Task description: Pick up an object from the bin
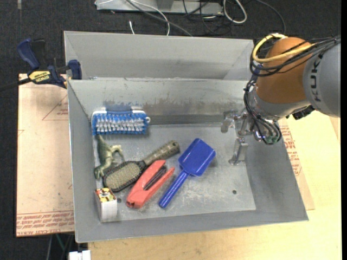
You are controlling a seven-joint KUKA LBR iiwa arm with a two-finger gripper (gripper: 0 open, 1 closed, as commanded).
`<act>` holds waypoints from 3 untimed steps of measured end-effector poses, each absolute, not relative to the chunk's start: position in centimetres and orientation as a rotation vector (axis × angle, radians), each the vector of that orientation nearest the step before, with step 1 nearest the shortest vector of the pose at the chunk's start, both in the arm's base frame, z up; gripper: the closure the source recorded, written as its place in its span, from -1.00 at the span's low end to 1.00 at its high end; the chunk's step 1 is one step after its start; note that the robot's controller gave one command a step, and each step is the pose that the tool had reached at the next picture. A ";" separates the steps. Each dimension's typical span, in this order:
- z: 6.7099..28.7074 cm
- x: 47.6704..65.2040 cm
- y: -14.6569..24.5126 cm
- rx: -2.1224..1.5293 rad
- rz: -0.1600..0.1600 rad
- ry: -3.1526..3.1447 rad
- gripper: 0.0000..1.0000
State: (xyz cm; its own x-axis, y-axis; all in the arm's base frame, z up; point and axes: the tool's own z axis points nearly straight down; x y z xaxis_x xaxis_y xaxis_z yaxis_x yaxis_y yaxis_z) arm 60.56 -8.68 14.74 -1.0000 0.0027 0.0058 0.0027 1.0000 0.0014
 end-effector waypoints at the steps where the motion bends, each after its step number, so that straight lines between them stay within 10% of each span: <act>1: 15.3 60.7 -8.6 0.000 -0.001 -3.143 -1.00; 2: 6.8 59.7 -1.0 0.576 -0.008 -3.085 -1.00; 3: 12.7 58.6 -0.7 0.619 -0.001 -3.087 -1.00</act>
Offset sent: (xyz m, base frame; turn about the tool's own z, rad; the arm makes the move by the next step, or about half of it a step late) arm -0.0078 0.0730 -0.0774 -0.3716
